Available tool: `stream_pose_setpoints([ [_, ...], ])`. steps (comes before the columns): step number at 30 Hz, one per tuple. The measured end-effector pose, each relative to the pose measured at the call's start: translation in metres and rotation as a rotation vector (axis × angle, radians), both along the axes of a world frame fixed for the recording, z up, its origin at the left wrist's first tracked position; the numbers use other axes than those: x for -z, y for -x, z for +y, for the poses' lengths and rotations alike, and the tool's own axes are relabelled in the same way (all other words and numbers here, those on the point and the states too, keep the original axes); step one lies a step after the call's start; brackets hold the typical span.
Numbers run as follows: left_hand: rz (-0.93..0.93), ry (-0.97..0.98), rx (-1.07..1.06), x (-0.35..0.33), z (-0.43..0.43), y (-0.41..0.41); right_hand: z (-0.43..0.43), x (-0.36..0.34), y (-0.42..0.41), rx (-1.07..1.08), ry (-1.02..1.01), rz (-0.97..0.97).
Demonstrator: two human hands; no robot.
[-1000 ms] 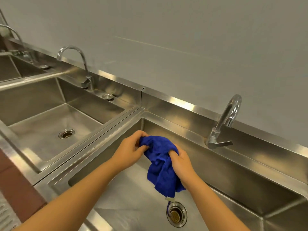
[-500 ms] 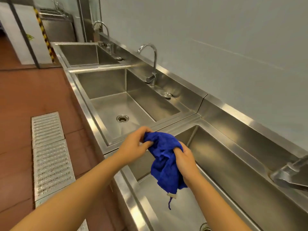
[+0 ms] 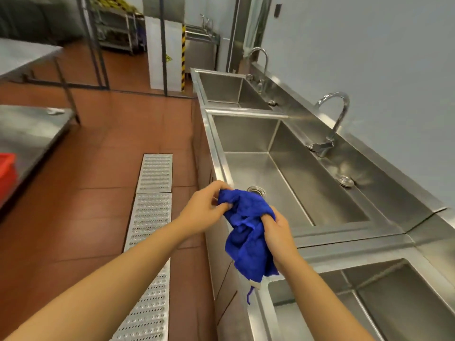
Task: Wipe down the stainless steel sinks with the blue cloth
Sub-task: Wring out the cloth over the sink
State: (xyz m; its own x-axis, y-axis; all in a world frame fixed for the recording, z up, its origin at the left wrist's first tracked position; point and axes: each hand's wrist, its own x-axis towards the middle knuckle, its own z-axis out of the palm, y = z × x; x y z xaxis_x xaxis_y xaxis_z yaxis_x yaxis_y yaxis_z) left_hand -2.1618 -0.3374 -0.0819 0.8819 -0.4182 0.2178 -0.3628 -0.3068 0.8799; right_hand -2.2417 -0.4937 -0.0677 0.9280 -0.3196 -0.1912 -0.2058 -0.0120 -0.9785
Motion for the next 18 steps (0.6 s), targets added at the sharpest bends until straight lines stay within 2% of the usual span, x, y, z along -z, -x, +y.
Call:
stream_pose_setpoints([
  [4, 0.002, -0.007, -0.129, 0.008, 0.034, -0.022, 0.027, 0.007, -0.041, -0.103, 0.027, 0.019],
  [11, 0.010, -0.018, -0.297, 0.013, 0.088, -0.071, 0.073, 0.017, -0.115, -0.278, -0.051, 0.016],
  [18, -0.030, -0.120, -0.353, -0.003, 0.113, -0.150, 0.094, 0.014, -0.211, -0.319, -0.115, 0.009],
])
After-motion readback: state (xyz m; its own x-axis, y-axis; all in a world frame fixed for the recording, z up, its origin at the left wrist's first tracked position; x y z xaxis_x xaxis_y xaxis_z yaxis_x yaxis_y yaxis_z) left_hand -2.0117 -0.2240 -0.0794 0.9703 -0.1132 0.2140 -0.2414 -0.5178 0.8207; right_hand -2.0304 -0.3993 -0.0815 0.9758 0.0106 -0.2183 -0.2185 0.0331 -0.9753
